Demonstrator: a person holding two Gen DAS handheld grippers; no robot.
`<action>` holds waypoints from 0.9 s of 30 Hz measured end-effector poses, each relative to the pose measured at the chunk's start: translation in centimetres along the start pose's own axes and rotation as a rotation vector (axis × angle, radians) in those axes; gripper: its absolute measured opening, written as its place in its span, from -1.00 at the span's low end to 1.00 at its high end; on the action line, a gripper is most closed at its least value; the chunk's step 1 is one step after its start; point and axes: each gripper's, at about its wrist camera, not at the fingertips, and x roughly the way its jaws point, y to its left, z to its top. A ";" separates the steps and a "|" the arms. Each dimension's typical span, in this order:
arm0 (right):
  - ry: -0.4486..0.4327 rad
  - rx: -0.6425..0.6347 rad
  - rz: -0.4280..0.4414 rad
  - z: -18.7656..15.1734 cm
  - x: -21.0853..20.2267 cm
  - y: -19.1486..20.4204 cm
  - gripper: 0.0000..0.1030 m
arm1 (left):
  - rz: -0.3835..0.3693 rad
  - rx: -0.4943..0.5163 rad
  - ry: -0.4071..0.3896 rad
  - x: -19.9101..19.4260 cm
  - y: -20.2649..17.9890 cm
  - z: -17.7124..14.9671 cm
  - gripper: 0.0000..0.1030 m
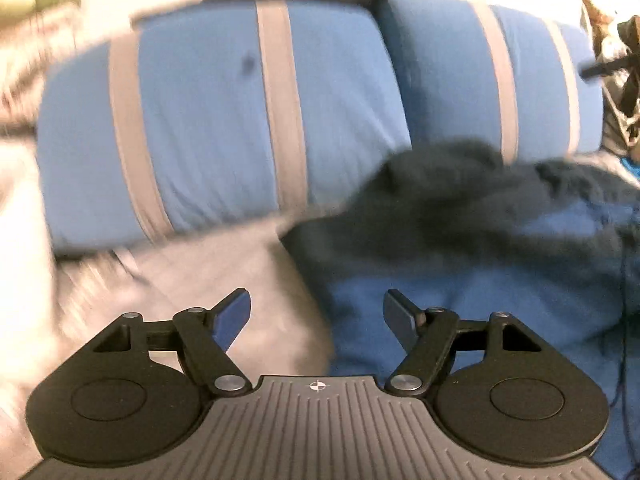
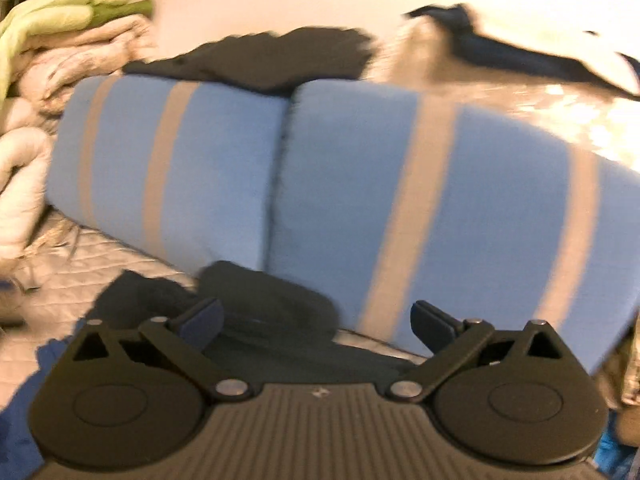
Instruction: Fold clothes
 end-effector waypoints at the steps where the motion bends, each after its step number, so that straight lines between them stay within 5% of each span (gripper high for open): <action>1: -0.009 0.015 -0.013 0.0 -1.1 -1.2 1.00 | 0.006 -0.005 -0.016 -1.1 0.3 1.4 0.43; 8: -0.135 0.142 -0.070 1.6 -9.8 -8.7 1.00 | -0.011 -0.073 -0.198 -10.4 1.0 11.3 0.62; 15: -0.260 0.198 -0.147 4.2 -18.0 -13.3 1.00 | -0.035 -0.033 -0.342 -15.3 -1.8 17.6 0.65; 20: -0.321 0.211 -0.220 5.2 -22.8 -15.8 1.00 | -0.061 -0.025 -0.428 -17.8 -4.4 19.6 0.65; 27: -0.312 0.175 -0.337 1.2 -27.0 -18.7 1.00 | -0.069 0.105 -0.477 -18.1 -10.7 18.8 0.67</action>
